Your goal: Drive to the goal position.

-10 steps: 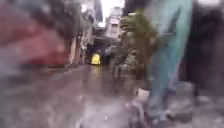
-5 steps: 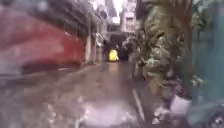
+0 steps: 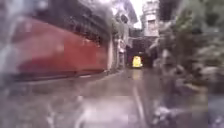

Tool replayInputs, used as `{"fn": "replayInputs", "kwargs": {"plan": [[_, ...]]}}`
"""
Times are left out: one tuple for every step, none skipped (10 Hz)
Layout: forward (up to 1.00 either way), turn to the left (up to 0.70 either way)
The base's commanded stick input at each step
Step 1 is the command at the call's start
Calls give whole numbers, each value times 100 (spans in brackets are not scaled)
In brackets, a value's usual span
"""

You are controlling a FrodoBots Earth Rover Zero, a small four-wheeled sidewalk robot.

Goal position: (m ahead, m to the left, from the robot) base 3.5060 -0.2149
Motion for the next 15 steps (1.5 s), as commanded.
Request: {"fn": "replayInputs", "kwargs": {"plan": [[100, 0], [100, 0], [100, 0], [100, 0], [100, 0], [100, 0], [100, -11], [100, -27], [100, -27], [100, -27], [100, -27], [100, -27], [100, -27], [100, -18], [100, 0]]}}
